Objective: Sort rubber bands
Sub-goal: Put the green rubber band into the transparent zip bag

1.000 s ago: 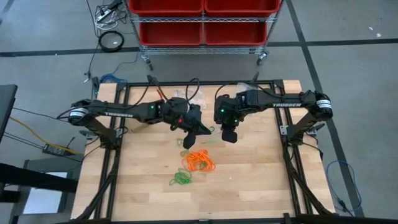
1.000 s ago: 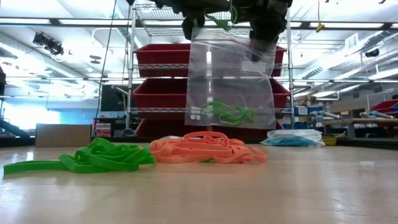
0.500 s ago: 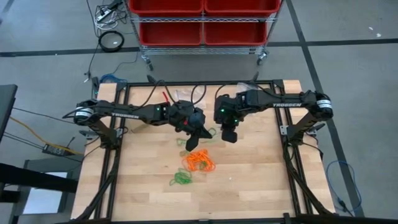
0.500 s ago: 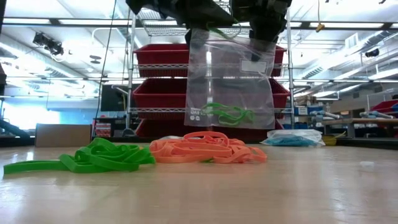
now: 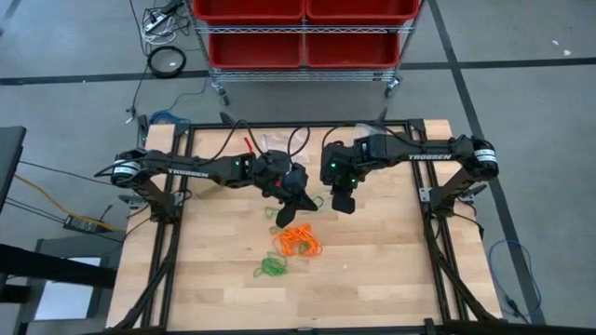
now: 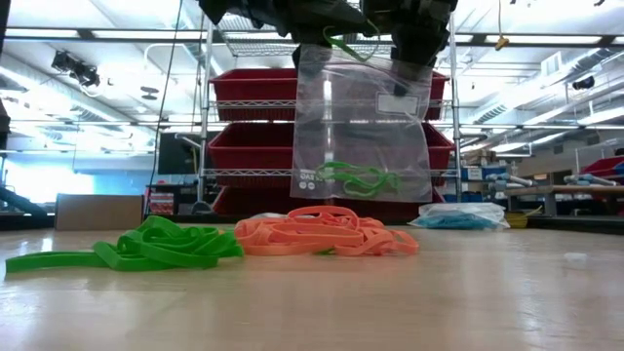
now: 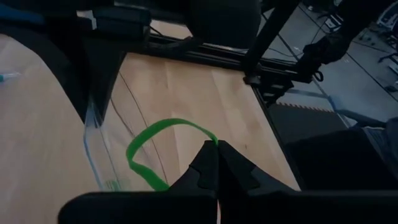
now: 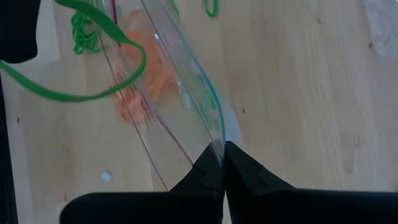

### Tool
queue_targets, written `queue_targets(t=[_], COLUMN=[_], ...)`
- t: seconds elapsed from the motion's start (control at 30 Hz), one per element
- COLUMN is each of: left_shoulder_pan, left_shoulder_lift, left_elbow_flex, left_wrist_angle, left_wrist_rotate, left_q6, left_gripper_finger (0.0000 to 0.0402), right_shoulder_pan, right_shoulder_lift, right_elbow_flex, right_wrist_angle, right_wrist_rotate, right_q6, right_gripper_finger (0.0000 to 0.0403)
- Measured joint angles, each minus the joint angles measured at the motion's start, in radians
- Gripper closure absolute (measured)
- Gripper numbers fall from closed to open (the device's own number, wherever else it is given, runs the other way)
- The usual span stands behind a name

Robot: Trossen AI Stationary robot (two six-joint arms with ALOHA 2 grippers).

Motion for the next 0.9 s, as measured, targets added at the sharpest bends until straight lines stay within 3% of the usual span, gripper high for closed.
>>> queue_targets(t=[0.47, 0.57, 0.9], left_shoulder_pan=[0.041, 0.051, 0.047], left_shoulder_lift=[0.000, 0.000, 0.000], left_elbow_flex=[0.023, 0.051, 0.095], left_wrist_angle=[-0.014, -0.068, -0.235], left_wrist_rotate=[-0.100, -0.140, -0.128], left_q6=[0.000, 0.004, 0.007], left_gripper_finger=[0.0388, 0.0387, 0.0385], right_shoulder_pan=[0.000, 0.000, 0.000], right_shoulder_lift=[0.000, 0.000, 0.000], right_elbow_flex=[0.000, 0.000, 0.000], right_wrist_angle=[0.000, 0.000, 0.001], right_wrist_rotate=[0.000, 0.000, 0.000], right_q6=[0.000, 0.000, -0.006], right_gripper_finger=[0.0403, 0.0403, 0.0403])
